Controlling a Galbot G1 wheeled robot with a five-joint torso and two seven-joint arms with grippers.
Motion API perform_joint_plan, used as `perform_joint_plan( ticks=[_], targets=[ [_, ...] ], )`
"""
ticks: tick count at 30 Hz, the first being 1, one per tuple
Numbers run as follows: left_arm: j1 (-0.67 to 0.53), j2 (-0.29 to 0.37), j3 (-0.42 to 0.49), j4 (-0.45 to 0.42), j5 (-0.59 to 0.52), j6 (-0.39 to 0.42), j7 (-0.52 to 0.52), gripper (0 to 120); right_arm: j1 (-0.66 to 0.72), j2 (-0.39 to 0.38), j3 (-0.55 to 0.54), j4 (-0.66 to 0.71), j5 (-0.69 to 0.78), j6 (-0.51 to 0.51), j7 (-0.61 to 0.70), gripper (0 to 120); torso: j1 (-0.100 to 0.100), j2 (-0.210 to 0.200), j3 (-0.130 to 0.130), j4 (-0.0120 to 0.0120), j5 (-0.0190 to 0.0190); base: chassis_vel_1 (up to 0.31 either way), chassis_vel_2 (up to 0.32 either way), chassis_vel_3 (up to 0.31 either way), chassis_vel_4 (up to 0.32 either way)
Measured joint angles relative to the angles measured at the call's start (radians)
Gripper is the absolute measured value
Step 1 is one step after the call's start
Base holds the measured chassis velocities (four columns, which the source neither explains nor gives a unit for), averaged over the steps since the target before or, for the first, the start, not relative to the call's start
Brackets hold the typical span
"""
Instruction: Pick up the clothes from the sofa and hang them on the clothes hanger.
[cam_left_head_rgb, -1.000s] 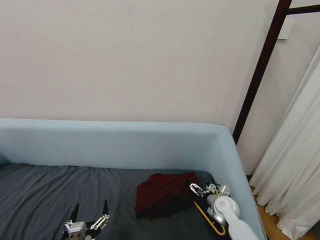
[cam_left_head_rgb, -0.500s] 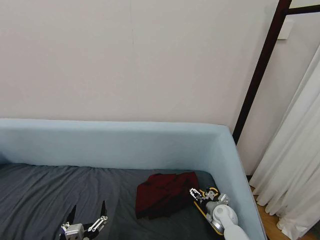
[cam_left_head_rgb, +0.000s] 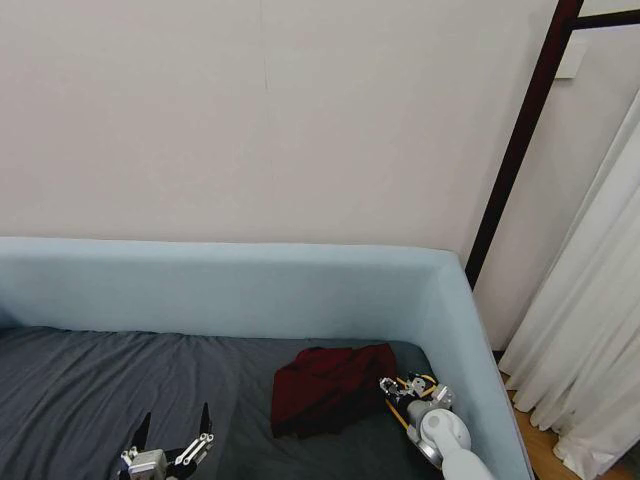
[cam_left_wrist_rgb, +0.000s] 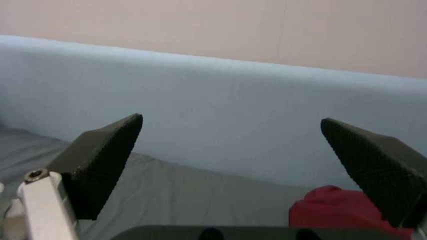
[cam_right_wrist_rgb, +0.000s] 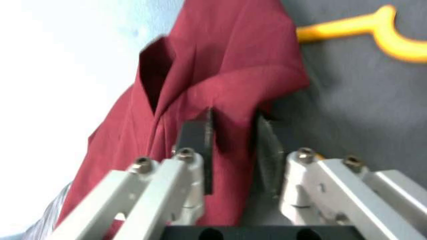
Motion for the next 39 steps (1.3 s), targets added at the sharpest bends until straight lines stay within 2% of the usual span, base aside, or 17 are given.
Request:
perform_joint_plan(
  ticks=[1, 5, 8, 12, 16, 17, 22, 23, 25, 26, 27, 30, 31, 35, 39],
  targets=[
    [0.000, 0.000, 0.000, 0.000, 0.000, 0.000, 0.000, 100, 0.000, 0.000, 0.000, 0.000, 0.000, 0.000, 0.000, 19, 0.000, 0.000, 0.000, 0.0000, 0.0000, 0.000, 0.000, 0.000, 0.000],
    [-0.004, 0.003, 0.002, 0.001, -0.001, 0.001, 0.000, 100, -0.004, -0.009, -0.012, 0.018, -0.005, 0.055, -0.010, 1, 0.000, 0.000, 0.000, 0.0001, 0.0000, 0.000, 0.000, 0.000, 0.000],
    [-0.007, 0.004, 0.003, 0.002, -0.002, 0.001, 0.000, 100, -0.012, -0.017, -0.019, 0.044, -0.001, 0.080, -0.017, 0, 0.000, 0.000, 0.000, 0.0001, 0.0001, 0.000, 0.000, 0.000, 0.000],
    [-0.013, 0.009, 0.006, 0.004, -0.005, 0.002, 0.000, 100, -0.043, -0.049, -0.043, 0.147, 0.029, 0.135, -0.027, 0, 0.000, 0.000, 0.000, 0.0000, 0.0003, 0.000, 0.000, 0.000, 0.000],
    [-0.023, 0.015, 0.013, 0.007, -0.009, 0.002, -0.001, 100, -0.090, -0.121, -0.082, 0.355, 0.079, 0.187, -0.022, 0, 0.000, 0.000, 0.000, -0.0002, 0.0002, 0.000, 0.000, 0.000, 0.000],
    [-0.023, 0.015, 0.013, 0.007, -0.009, 0.002, -0.001, 100, -0.090, -0.121, -0.082, 0.355, 0.079, 0.187, -0.022, 0, 0.000, 0.000, 0.000, -0.0002, 0.0002, 0.000, 0.000, 0.000, 0.000],
    [-0.031, 0.029, 0.018, 0.005, -0.023, 0.001, -0.001, 100, -0.116, -0.263, -0.101, 0.678, 0.173, 0.226, 0.002, 0, 0.000, 0.000, 0.000, -0.0001, 0.0001, 0.000, 0.000, 0.000, 0.000],
    [-0.031, 0.029, 0.018, 0.005, -0.023, 0.001, -0.001, 100, -0.116, -0.263, -0.101, 0.678, 0.173, 0.226, 0.002, 0, 0.000, 0.000, 0.000, -0.0001, 0.0001, 0.000, 0.000, 0.000, 0.000],
    [-0.033, 0.034, 0.019, 0.002, -0.026, 0.000, -0.001, 100, -0.105, -0.326, -0.095, 0.776, 0.215, 0.230, 0.015, 0, 0.000, 0.000, 0.000, -0.0001, 0.0004, 0.000, 0.000, 0.000, 0.000],
    [-0.035, 0.036, 0.020, 0.000, -0.027, -0.001, -0.001, 100, -0.087, -0.374, -0.082, 0.836, 0.248, 0.230, 0.026, 0, 0.000, 0.000, 0.000, 0.0000, 0.0001, 0.000, 0.000, 0.000, 0.000],
    [-0.035, 0.036, 0.020, 0.000, -0.027, -0.001, -0.001, 100, -0.087, -0.374, -0.082, 0.836, 0.248, 0.230, 0.026, 0, 0.000, 0.000, 0.000, 0.0000, 0.0001, 0.000, 0.000, 0.000, 0.000],
    [-0.038, 0.040, 0.023, -0.003, -0.029, -0.004, -0.001, 100, -0.012, -0.476, -0.053, 0.922, 0.323, 0.230, 0.062, 0, 0.000, 0.000, 0.000, -0.0003, 0.0005, 0.000, 0.000, 0.000, 0.000],
    [-0.038, 0.040, 0.023, -0.003, -0.029, -0.004, -0.001, 100, -0.012, -0.476, -0.053, 0.922, 0.323, 0.230, 0.062, 0, 0.000, 0.000, 0.000, -0.0003, 0.0005, 0.000, 0.000, 0.000, 0.000],
    [-0.042, 0.040, 0.031, -0.003, -0.028, -0.005, -0.001, 100, 0.194, -0.587, -0.058, 0.964, 0.435, 0.231, 0.127, 0, 0.000, 0.000, 0.000, 0.0001, 0.0000, 0.000, 0.000, 0.000, 0.000],
    [-0.045, 0.044, 0.031, -0.004, -0.028, -0.005, -0.001, 100, 0.322, -0.619, -0.104, 0.956, 0.486, 0.230, 0.150, 0, 0.000, 0.000, 0.000, 0.0001, 0.0000, 0.000, 0.000, 0.000, 0.000]
  ],
)
